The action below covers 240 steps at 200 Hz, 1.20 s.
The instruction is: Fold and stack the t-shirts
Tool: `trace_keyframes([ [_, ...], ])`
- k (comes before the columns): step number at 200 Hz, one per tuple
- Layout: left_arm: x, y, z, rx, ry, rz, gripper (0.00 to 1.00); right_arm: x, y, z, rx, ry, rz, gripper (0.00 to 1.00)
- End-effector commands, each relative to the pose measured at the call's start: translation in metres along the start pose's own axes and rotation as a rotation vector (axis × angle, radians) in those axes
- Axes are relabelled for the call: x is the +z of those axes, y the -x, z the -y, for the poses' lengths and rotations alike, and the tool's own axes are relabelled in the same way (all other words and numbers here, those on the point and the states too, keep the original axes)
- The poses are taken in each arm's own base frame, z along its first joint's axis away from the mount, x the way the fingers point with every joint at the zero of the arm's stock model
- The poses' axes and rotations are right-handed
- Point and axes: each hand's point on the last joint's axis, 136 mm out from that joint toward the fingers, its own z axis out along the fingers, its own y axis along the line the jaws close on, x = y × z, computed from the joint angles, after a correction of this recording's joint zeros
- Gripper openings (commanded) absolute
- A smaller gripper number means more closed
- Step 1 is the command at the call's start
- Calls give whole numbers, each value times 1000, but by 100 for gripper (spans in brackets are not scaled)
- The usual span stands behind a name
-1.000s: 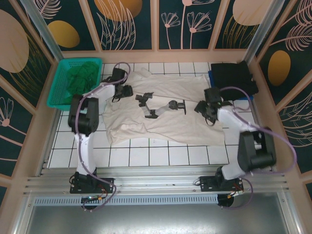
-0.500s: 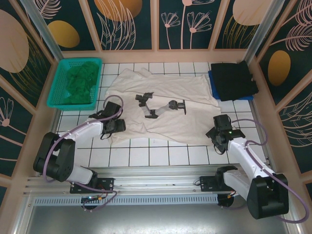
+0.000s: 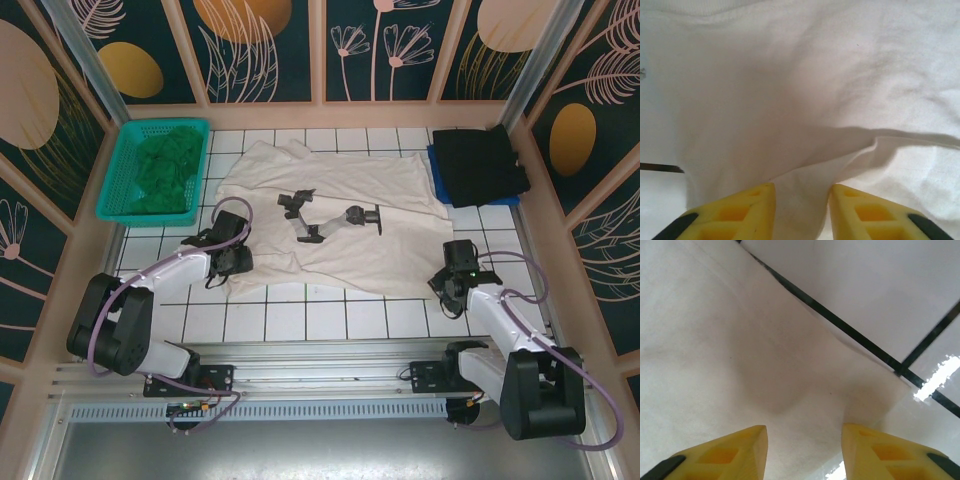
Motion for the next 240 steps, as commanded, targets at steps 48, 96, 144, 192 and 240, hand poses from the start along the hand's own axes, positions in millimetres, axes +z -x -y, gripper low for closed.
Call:
trace_keyframes([
  [48, -5, 6, 2, 25, -9, 17, 18, 4, 9, 1, -24, -14, 32, 22],
  [96, -37, 30, 17, 36, -82, 100, 0, -6, 15, -6, -39, -6, 31, 0],
  [144, -70, 49, 25, 39, -124, 181, 0, -31, 24, -10, -32, 17, 65, 9],
  [192, -85, 64, 29, 20, -151, 254, 0, -19, 7, 8, 11, -50, 0, 50],
  [240, -86, 66, 30, 22, -164, 284, 0, -1, -6, 26, 36, -127, -69, 52],
])
